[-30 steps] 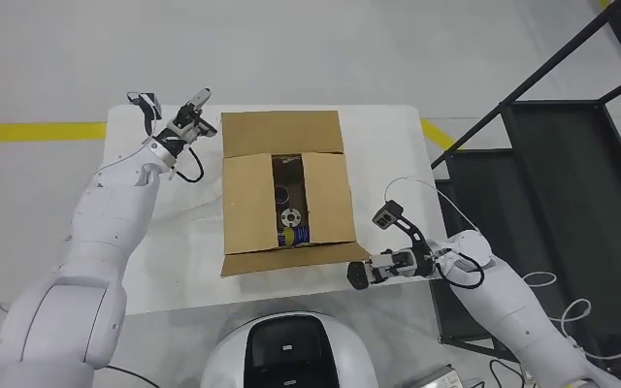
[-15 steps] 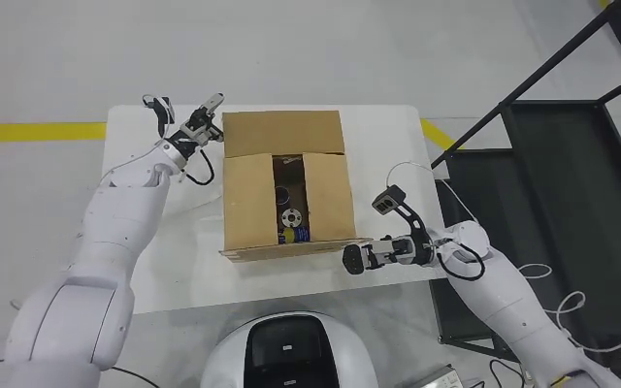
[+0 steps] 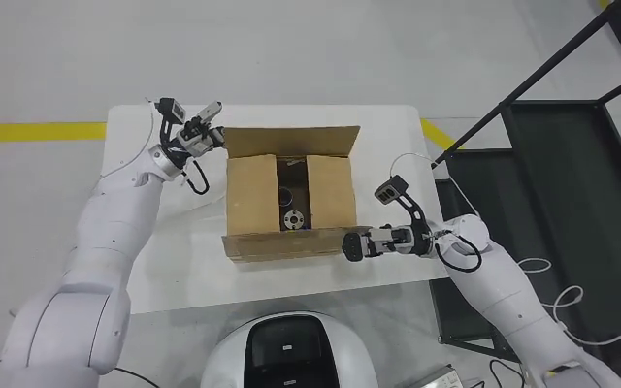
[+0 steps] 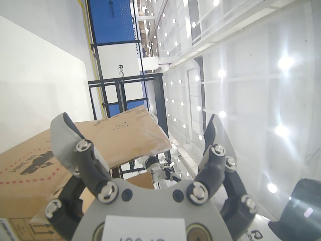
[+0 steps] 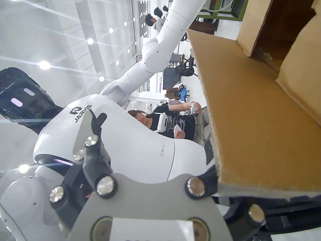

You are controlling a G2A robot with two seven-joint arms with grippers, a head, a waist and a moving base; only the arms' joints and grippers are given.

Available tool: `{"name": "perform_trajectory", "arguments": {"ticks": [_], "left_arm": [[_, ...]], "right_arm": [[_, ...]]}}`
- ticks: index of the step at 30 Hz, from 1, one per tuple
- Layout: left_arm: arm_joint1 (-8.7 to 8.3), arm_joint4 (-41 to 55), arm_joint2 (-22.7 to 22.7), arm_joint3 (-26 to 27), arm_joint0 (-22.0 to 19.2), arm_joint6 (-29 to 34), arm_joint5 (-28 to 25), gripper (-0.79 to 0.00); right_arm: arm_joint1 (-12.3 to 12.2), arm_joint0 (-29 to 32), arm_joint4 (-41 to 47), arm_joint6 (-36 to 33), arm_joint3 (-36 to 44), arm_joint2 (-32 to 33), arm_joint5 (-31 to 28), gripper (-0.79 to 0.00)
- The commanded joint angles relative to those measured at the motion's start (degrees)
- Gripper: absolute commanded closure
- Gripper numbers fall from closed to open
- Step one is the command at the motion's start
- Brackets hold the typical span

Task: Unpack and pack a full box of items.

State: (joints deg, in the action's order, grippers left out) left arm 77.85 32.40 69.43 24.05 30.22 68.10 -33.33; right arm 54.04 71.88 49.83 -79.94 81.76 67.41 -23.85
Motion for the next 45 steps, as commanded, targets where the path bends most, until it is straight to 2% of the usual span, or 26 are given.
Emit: {"name": "perform_trajectory", "arguments": {"ticks": [1, 8, 13, 17, 25, 29, 36, 45], "left_arm": [[-0.61, -0.61, 0.21, 1.54, 0.67, 3.41, 0.56, -0.785], [-3.83, -7.81, -0.44, 14.51, 6.90, 7.78, 4.92, -0.785], [-5.69, -9.04, 0.36, 20.21, 10.23, 8.44, 5.58, -0.785], [-6.60, -9.08, 0.76, 22.66, 11.46, 8.55, 5.69, -0.785], [-8.06, -10.32, 0.51, 26.34, 13.45, 8.50, 5.64, -0.785], [-8.92, -15.98, 0.07, 27.44, 14.23, 5.71, 2.85, -0.785], [-9.75, -12.93, 0.30, 30.10, 16.02, 6.65, 3.80, -0.785], [-11.82, -8.18, 4.17, 36.25, 20.60, 8.00, 5.15, -0.785]], "right_arm": [[0.10, -0.37, -0.98, 1.66, -0.40, 0.31, -0.47, -0.785], [0.53, -1.50, -4.66, 7.34, -1.45, 0.78, -1.45, -0.785], [0.83, -3.29, -11.43, 13.81, -1.71, 0.70, -1.23, -0.785], [1.39, -5.65, -15.24, 18.31, -2.03, -0.59, 0.67, -0.785], [2.61, -10.26, -20.50, 22.09, -4.12, -4.01, 4.34, -0.785], [3.17, -11.78, -22.01, 23.58, -5.39, -5.30, 5.38, -0.785], [3.91, -13.34, -24.19, 25.51, -6.94, -6.81, 7.28, -0.785], [4.73, -15.34, -26.21, 26.31, -8.74, -8.24, 9.04, -0.785]]}}
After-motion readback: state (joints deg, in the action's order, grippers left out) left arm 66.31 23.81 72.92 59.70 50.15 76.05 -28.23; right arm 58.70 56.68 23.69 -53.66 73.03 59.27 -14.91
